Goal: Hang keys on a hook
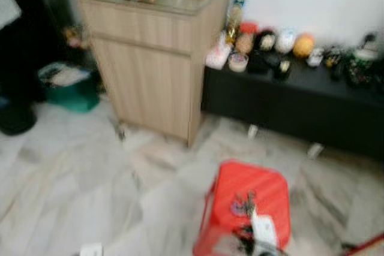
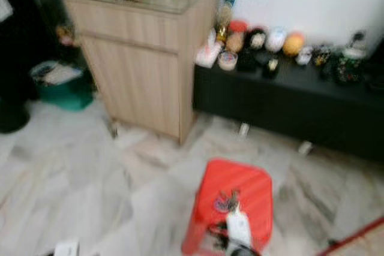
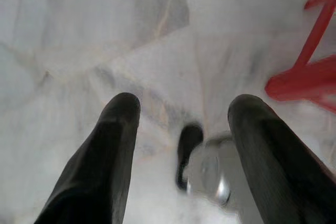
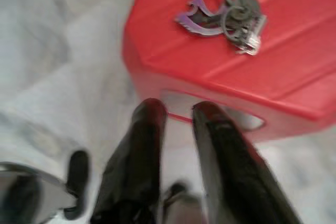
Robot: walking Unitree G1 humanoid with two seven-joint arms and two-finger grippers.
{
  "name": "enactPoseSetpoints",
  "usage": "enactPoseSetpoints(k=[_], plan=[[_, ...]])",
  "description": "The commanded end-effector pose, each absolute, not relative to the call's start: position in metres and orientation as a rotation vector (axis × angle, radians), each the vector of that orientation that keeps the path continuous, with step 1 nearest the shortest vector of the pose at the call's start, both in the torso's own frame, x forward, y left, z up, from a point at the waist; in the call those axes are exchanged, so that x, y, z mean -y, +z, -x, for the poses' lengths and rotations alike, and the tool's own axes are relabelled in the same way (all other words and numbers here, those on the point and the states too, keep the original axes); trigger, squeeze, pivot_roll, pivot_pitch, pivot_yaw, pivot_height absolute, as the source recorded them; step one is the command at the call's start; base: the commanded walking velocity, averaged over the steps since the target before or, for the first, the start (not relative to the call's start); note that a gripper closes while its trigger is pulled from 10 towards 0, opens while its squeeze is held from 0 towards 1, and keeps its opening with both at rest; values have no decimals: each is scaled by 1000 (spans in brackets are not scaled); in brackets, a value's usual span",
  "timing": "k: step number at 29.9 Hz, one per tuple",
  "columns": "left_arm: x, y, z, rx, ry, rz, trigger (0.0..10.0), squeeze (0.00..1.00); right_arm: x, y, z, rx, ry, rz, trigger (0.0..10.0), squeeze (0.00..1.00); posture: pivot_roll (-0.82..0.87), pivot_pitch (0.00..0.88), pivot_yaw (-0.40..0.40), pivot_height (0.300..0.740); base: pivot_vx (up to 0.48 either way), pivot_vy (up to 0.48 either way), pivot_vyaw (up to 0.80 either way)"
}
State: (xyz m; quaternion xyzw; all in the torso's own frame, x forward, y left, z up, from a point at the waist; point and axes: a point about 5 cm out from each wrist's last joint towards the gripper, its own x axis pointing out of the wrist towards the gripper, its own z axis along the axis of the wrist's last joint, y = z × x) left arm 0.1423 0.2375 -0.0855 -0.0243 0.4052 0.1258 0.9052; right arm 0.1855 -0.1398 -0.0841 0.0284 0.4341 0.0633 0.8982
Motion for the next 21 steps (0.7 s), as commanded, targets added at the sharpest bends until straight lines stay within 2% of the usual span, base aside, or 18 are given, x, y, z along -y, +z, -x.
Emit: enactPoseSetpoints(k=[1, 9, 21], plan=[[-231, -84, -150, -819, 246, 61, 10000, 0, 155, -88, -177, -928, 93, -44, 10000, 0, 94, 23, -33, 740, 244, 0, 0], [-230, -84, -150, -818, 246, 63, 10000, 0, 156, -88, -178, -928, 90, -47, 10000, 0, 91, 29, -34, 740, 244, 0, 0], [-228, -85, -150, -820, 241, 71, 10000, 0, 156, -87, -179, -920, 85, -60, 10000, 0, 92, 40, -35, 740, 0, 0, 0]])
